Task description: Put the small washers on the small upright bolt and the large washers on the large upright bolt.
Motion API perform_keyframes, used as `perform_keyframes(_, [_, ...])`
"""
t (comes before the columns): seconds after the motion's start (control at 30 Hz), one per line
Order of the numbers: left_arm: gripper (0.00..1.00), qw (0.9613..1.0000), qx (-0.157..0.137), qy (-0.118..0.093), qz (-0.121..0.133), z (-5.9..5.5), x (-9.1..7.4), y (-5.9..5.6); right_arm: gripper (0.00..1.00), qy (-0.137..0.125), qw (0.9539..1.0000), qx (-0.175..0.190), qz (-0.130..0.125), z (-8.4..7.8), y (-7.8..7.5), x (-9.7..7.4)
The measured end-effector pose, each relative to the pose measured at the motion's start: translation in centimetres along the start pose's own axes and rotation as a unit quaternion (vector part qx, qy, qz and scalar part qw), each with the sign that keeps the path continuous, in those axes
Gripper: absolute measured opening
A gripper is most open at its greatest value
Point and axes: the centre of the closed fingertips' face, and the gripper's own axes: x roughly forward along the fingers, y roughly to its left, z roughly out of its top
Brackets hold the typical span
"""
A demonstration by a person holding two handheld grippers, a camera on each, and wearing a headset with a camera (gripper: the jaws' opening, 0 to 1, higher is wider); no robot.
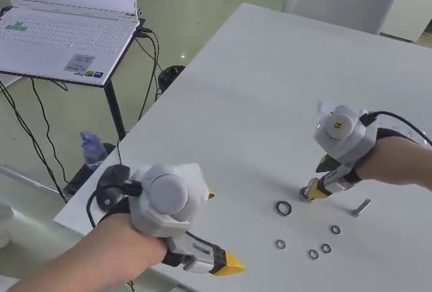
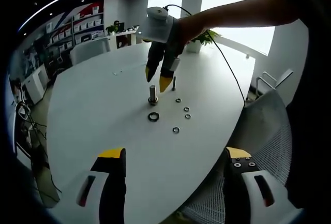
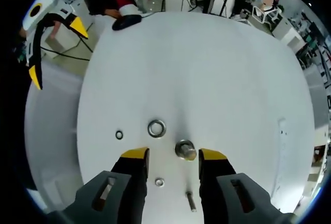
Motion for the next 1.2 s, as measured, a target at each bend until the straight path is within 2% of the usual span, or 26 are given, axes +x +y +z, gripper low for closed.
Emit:
perform_keyframes(0.4, [0.74,1.0,-0.002,-0.007,0.005,0.1,-0.5,0.0,0.4,-0.004,0.9996,-0.027,0.001,1.4,1.4,0.7])
perform_keyframes(0.73, [0.76,0.9998,-0.006,-0.014,0.008,0.2,-0.4,0.0,0.42,-0.005,0.999,-0.039,0.019,2.3,2.3,2.1])
perform_keyframes(1.0, [0.76,0.9999,-0.008,-0.015,0.003,0.2,-0.1,-0.3,0.42,-0.006,0.9994,-0.026,0.022,1.7,2.2,3.4])
perform_keyframes(1.2, [0.74,0.9999,-0.006,-0.013,0.005,0.1,-0.2,0.2,0.42,-0.014,0.9996,-0.017,0.019,1.4,2.0,4.3])
